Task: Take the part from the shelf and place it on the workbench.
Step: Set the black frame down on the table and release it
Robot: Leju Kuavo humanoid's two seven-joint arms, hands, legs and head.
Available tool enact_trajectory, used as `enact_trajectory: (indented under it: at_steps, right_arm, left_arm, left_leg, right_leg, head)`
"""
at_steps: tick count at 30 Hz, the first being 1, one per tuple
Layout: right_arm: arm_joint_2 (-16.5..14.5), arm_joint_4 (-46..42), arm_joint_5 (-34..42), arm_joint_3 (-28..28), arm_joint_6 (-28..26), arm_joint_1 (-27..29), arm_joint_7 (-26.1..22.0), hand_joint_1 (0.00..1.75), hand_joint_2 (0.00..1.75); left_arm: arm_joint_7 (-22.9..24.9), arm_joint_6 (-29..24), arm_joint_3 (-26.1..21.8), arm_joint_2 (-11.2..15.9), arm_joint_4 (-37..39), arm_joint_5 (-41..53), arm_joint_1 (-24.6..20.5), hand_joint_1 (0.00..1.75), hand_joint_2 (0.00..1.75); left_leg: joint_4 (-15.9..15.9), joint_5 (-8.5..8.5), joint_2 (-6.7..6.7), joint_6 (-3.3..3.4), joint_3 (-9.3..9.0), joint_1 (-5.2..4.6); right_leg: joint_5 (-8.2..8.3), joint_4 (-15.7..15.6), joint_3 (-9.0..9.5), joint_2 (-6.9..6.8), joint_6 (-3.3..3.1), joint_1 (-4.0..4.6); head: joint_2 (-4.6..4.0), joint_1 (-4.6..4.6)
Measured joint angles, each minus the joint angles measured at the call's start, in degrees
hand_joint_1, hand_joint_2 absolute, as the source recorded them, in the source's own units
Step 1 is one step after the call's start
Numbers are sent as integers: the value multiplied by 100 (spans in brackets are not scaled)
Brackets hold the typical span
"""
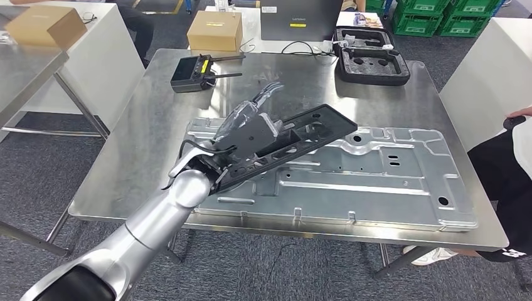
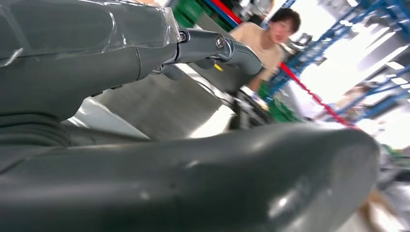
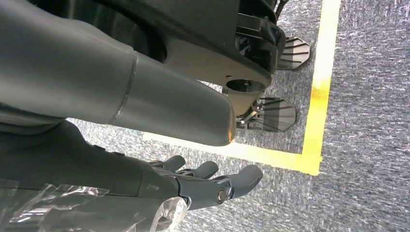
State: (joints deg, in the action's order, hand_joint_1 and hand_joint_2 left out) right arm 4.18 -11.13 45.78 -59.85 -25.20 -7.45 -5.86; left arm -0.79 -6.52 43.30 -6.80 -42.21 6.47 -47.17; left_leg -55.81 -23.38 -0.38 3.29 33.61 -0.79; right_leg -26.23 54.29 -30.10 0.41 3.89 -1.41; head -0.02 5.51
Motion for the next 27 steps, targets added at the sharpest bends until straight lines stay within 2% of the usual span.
enact_trajectory:
  at_steps: [2,4,6,7,8,9,10,12,13,14,17,18,19,20,22,23,24,25,27]
  right_arm:
    - [12,0,49,5,0,33,-37,0,0]
    - [31,0,92,11,0,60,-54,0,0]
    - [46,1,138,23,0,85,-38,0,0]
    - [52,2,156,36,0,99,-23,0,0]
    - [57,2,174,51,0,111,-2,0,0]
    - [61,2,195,66,0,120,15,0,0]
    - [66,2,211,81,0,127,33,0,0]
    - [67,2,242,103,0,131,53,0,0]
    - [62,1,257,114,0,130,57,0,0]
    - [53,1,272,126,0,128,58,0,0]
    - [44,2,300,159,0,117,57,0,0]
    - [45,2,302,165,0,113,56,0,0]
    - [42,2,302,170,0,114,55,0,0]
    - [43,2,303,179,0,116,53,0,0]
    - [43,2,313,204,0,123,49,0,0]
    - [42,2,326,218,0,126,49,0,0]
    - [41,2,341,230,0,128,49,0,0]
    - [39,2,361,240,0,128,49,0,0]
    - [34,2,396,254,0,127,64,0,0]
  left_arm:
    - [7,-2,-1,51,-362,-299,158,0,0]
    - [15,-3,-1,128,-735,-546,343,0,0]
    - [11,3,-1,238,-1097,-760,600,0,0]
    - [3,10,-2,302,-1268,-863,759,0,0]
    - [-12,15,-3,371,-1429,-959,929,0,0]
    - [-32,15,-5,437,-1586,-1037,1098,0,0]
    - [-61,8,-8,499,-1740,-1095,1253,0,0]
    - [-110,-24,-24,608,-2022,-1132,1523,0,0]
    - [-127,-45,-40,659,-2158,-1128,1651,0,0]
    - [-141,-65,-61,710,-2287,-1117,1780,0,0]
    - [-197,-115,-113,855,-2613,-1070,2153,0,0]
    - [-210,-121,-121,898,-2697,-1059,2250,0,0]
    - [-218,-123,-128,937,-2773,-1054,2322,0,0]
    - [-222,-124,-135,972,-2840,-1051,2377,0,0]
    - [-224,-124,-146,1032,-2949,-1049,2459,0,0]
    - [-224,-124,-150,1057,-2988,-1048,2512,0,0]
    - [-227,-124,-155,1079,-3019,-1047,2585,0,0]
    - [-238,-123,-164,1100,-3044,-1042,2679,0,0]
    - [-305,-122,-195,1137,-3069,-1049,2890,0,0]
  left_leg:
    - [44,34,3,47,-22,15]
    - [115,85,12,104,-56,66]
    - [143,106,17,128,-69,93]
    - [143,106,17,128,-69,97]
    - [141,107,17,124,-68,103]
    - [139,108,15,115,-68,115]
    - [135,110,11,97,-68,134]
    - [112,108,-2,17,-59,166]
    - [98,108,-10,-34,-52,169]
    - [80,110,-15,-83,-40,156]
    - [47,126,-19,-189,-2,161]
    - [-23,60,-14,-214,34,182]
    - [-205,-92,-9,-234,108,196]
    - [-527,-326,-4,-248,232,200]
    - [-1354,-808,0,-257,527,191]
    - [-1650,-937,0,-249,606,183]
    - [-1731,-954,0,-227,578,171]
    - [-1576,-873,0,-191,430,152]
    - [-734,-595,0,-76,-120,87]
  right_leg:
    - [-12,7,6,-4,27,-13]
    - [-229,296,-107,-9,46,-15]
    - [-624,1031,-430,-12,68,-21]
    - [-767,1413,-603,-12,85,-30]
    - [-813,1657,-716,-14,105,-45]
    - [-744,1679,-725,-16,127,-63]
    - [-577,1467,-620,-19,153,-84]
    - [-199,641,-197,-18,223,-132]
    - [-75,342,-51,7,218,-136]
    - [-36,160,31,31,189,-138]
    - [-37,143,-25,66,9,-116]
    - [-13,151,-53,58,-44,-108]
    - [16,149,-82,46,-97,-100]
    - [48,148,-119,32,-145,-89]
    - [104,150,-204,12,-208,-50]
    - [132,151,-245,4,-227,-27]
    - [156,152,-278,1,-239,-5]
    - [178,152,-302,2,-245,15]
    - [213,153,-326,6,-243,38]
  head:
    - [0,0]
    - [0,-13]
    - [0,-29]
    - [0,-31]
    - [0,-33]
    - [0,-33]
    - [0,-33]
    - [0,-35]
    - [0,-36]
    - [0,-36]
    - [0,-28]
    - [0,-26]
    - [0,-23]
    - [0,-20]
    - [0,-13]
    - [0,-11]
    - [0,-11]
    - [0,-11]
    - [0,-11]
